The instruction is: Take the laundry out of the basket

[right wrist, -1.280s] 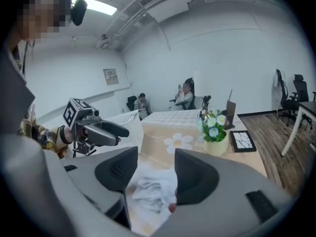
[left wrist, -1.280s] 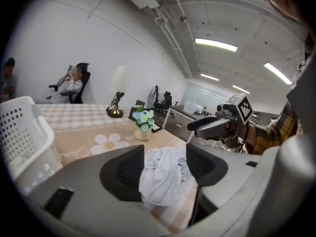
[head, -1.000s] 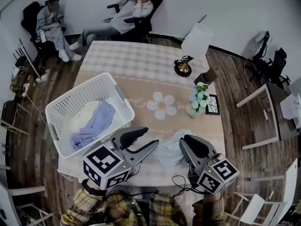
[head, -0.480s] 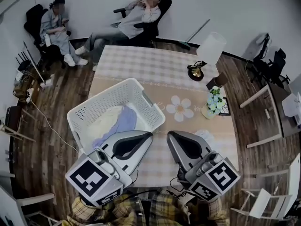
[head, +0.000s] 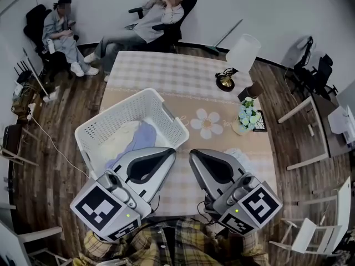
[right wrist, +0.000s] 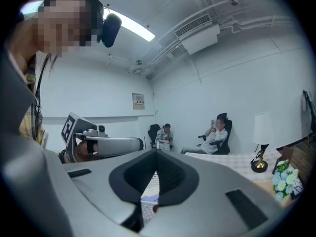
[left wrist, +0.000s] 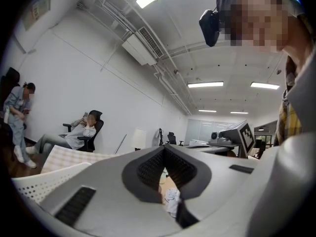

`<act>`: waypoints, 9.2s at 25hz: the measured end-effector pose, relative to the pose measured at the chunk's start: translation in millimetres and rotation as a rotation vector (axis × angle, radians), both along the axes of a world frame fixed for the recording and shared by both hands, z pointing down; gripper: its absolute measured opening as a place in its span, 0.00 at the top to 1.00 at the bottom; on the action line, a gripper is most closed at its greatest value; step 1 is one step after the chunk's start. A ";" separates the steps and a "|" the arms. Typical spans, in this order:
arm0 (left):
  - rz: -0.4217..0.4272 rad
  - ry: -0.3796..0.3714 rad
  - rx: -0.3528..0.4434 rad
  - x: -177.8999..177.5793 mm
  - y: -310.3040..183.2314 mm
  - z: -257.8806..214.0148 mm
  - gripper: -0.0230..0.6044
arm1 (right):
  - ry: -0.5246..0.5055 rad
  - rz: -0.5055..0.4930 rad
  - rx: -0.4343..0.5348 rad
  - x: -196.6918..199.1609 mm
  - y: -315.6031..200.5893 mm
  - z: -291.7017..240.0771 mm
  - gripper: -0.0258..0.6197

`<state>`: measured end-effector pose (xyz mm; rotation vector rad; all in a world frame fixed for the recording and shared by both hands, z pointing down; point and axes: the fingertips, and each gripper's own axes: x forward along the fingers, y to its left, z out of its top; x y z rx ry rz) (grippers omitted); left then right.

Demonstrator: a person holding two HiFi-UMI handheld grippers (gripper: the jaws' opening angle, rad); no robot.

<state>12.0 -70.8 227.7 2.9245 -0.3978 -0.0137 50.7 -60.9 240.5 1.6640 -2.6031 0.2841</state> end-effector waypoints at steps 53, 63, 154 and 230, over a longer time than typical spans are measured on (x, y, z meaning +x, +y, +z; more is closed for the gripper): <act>-0.232 -0.159 -0.053 -55.1 -31.4 37.2 0.94 | -0.012 -0.107 -0.043 -8.9 -32.3 24.1 0.94; -0.297 -0.261 -0.103 -115.3 -124.1 81.1 0.90 | 0.047 -0.112 -0.114 -64.1 -107.7 51.2 0.93; 0.128 -0.956 -0.443 -83.1 -180.0 321.1 0.78 | 1.012 -0.822 -0.634 -111.1 -161.5 307.8 0.80; 0.026 -0.743 -0.357 4.0 -2.7 221.3 0.78 | 0.572 -0.474 -0.491 -20.2 14.0 212.5 0.81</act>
